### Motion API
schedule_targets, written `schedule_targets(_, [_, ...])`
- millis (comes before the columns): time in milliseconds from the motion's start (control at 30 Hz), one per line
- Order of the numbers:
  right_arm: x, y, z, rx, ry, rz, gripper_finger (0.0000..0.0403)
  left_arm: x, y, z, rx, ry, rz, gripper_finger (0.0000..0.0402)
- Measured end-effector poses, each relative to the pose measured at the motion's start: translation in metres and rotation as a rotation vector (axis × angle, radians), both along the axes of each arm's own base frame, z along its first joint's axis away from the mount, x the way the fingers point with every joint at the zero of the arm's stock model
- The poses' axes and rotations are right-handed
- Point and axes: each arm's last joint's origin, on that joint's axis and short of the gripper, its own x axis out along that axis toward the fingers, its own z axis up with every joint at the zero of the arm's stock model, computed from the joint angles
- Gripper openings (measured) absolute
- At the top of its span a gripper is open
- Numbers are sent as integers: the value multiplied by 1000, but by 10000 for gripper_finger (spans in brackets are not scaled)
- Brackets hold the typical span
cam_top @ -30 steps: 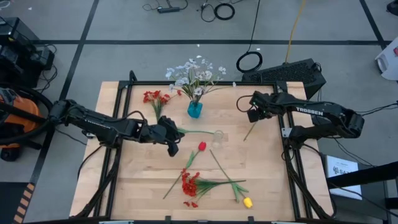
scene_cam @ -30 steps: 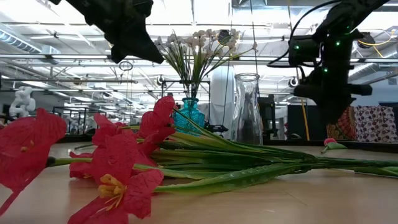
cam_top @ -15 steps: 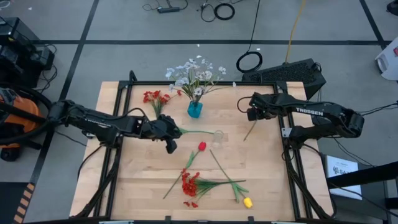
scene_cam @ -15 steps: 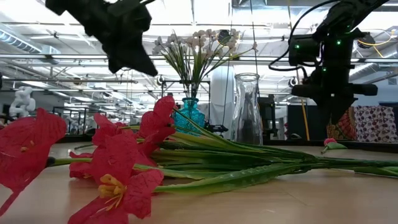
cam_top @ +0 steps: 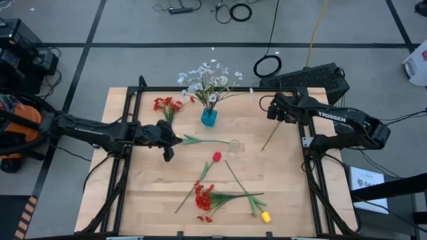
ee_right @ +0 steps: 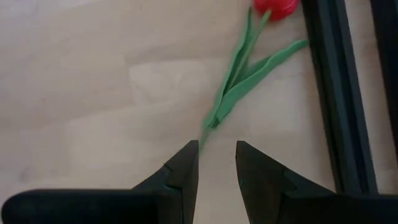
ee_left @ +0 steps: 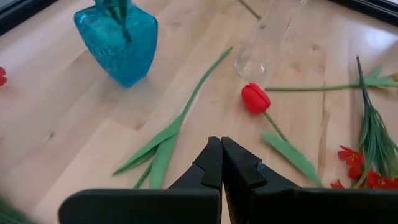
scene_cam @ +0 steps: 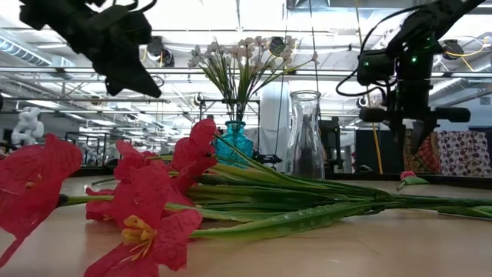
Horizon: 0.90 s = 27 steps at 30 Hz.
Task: Sort flowers into vase by color
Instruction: Put the top red tulip into the transparent vase
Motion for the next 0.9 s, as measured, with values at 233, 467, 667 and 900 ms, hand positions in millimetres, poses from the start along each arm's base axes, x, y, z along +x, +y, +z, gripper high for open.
schedule_targets(233, [0, -18, -13, 28, 8, -78, 98, -12, 1, 3, 38, 32, -26, 4])
schedule_targets(467, [8, -35, -42, 138, 5, -108, 98, -15, 1, 4, 48, 37, -34, 4])
schedule_targets(667, [9, -39, -66, 226, 37, -130, 98, -15, 1, 4, 40, 43, -44, 4])
schedule_targets(900, [12, -31, -73, 199, 18, -15, 81, -15, 0, 4, 29, 43, -49, 4])
